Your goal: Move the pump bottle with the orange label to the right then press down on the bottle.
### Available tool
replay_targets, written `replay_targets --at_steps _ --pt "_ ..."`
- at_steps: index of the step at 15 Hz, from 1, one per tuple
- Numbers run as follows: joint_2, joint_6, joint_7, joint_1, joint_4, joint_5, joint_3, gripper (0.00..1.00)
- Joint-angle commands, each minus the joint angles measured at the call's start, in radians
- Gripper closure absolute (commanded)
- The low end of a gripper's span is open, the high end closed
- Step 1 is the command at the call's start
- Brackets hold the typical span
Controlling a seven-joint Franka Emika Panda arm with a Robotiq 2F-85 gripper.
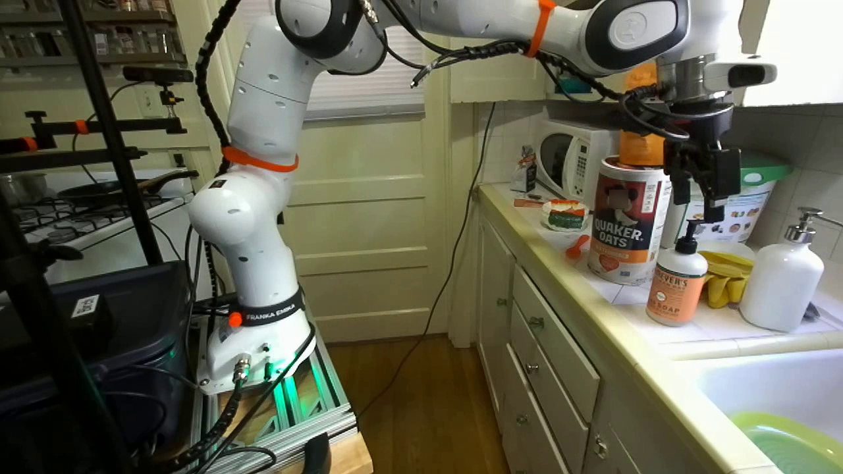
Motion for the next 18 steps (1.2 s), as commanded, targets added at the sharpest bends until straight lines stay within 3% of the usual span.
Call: replay_targets --at_steps 1,5,8,13,18 --pt "0.022 -0.032 -0.043 -0.018 0.028 -0.011 0.018 0.28" --pt "0.033 -0.037 -0.067 -0.024 0.037 -0.008 0.023 0.39" --pt "0.036 -0.041 -0.107 -0.031 0.040 0.002 0.033 0.35" --pt "0.045 -0.054 -0.173 -0.040 0.045 0.010 0.052 0.39" --pt "0.049 -0.036 -0.190 -0.042 0.047 0.010 0.062 0.66"
